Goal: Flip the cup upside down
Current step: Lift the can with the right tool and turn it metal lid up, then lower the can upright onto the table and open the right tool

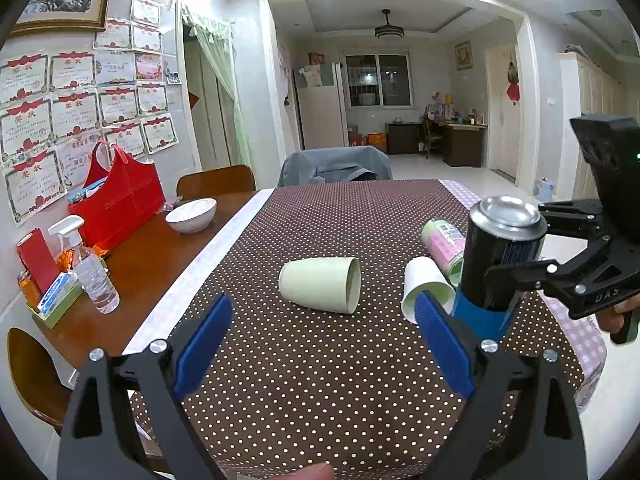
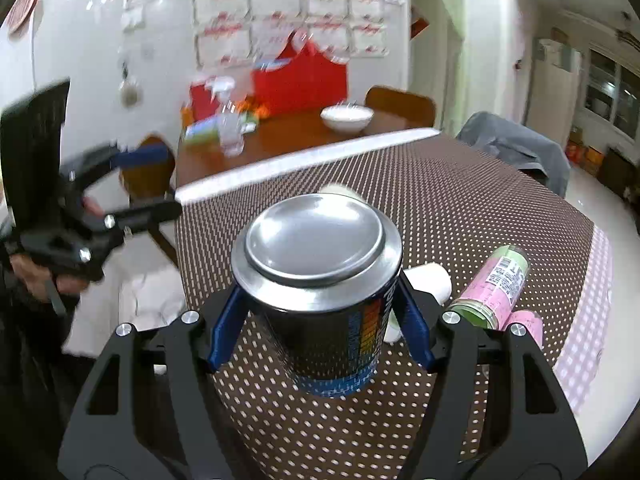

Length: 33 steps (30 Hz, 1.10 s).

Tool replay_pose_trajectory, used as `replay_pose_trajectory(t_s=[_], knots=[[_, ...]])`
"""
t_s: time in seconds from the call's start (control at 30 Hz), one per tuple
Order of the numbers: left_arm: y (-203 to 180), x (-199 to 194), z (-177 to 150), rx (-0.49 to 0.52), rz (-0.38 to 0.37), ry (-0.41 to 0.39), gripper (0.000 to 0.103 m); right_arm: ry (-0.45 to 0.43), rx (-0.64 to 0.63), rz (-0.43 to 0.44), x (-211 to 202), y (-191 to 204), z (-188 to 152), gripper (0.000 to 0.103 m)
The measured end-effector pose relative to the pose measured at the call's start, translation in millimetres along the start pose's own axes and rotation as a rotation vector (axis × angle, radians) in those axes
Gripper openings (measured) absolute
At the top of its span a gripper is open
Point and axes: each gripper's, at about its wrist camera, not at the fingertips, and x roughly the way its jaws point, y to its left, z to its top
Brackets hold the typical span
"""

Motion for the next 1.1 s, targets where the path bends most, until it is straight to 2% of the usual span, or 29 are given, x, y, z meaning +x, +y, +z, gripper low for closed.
replay_pose_trajectory(t_s=[0.23,0.4,0.63,1.1], knots=[[4,-1,-2,-0.017,0.008,0.005,0.091,-0.099,0.105,-0.036,-1,6,-12,0.067],[8,-1,-2,-0.033,0.017,0.007,0.091,-0.136,0.166,-0.08,7,1,-20,0.067],[10,3,-5,-0.042,0.021,0.019,0.091,-0.13,0.172,-0.125,20,2,-30,0.067],[15,5,-7,-0.051,0.026,0.029,0.091,-0.081,0.166,-0.142,48,10,-51,0.067]])
